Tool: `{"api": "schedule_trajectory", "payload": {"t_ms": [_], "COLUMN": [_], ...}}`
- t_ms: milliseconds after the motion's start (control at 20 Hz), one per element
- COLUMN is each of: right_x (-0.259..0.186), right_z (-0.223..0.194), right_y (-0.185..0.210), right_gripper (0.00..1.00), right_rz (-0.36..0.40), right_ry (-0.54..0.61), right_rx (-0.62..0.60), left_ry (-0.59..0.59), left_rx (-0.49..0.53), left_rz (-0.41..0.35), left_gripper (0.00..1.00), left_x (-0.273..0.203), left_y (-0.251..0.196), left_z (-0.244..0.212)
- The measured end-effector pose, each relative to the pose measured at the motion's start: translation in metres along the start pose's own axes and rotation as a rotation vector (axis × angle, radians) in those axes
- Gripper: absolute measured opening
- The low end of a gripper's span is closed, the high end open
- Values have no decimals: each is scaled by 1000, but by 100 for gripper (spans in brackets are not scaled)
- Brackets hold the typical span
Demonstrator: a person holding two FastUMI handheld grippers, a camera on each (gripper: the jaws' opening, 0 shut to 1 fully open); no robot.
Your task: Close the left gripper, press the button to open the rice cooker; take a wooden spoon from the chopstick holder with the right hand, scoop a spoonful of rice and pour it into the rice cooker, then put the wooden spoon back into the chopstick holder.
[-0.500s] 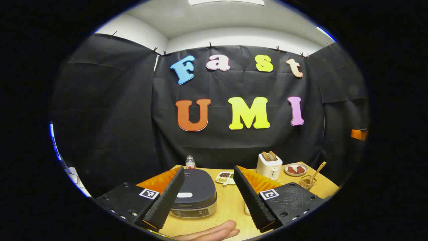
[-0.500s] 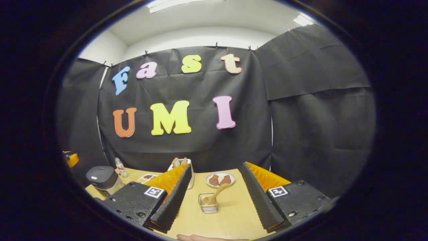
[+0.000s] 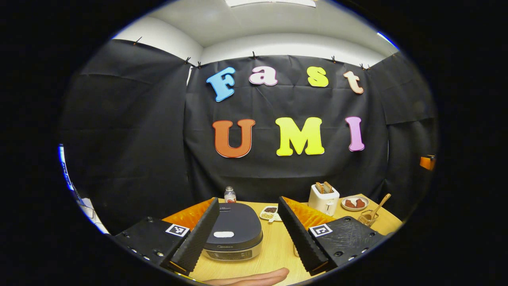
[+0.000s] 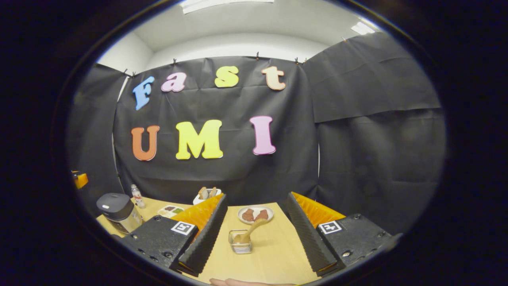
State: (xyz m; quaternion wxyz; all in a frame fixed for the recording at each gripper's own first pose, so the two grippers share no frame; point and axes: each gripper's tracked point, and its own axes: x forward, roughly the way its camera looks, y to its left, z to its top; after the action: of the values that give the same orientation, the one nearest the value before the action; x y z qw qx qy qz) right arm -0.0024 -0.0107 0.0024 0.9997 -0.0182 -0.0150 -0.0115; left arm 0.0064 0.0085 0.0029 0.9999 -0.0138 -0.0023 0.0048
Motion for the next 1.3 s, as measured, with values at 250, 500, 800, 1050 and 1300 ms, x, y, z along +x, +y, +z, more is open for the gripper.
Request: {"api": "schedule_trajectory", "payload": {"t_ms": [250,500,800,1050,1300], "right_x": [-17,-29,-37,-38,-33], "right_z": [-3,-1,-9,-22,-42], "right_y": [14,20,17,3,-23], "right_gripper": [98,94,98,98,98], "right_rz": [68,99,115,109,81], "right_ry": [2,-56,-67,-55,-32], "right_rx": [29,14,12,35,60], "left_ry": [-4,-1,1,124,322], "left_rx": [-6,-63,-83,-80,-43], "left_rz": [-30,-28,1,25,55], "left_gripper": [94,78,27,1,0], "left_x": [10,20,40,61,83], "left_y": [3,14,32,42,43], "left_z": [2,2,-4,-41,-101]}}
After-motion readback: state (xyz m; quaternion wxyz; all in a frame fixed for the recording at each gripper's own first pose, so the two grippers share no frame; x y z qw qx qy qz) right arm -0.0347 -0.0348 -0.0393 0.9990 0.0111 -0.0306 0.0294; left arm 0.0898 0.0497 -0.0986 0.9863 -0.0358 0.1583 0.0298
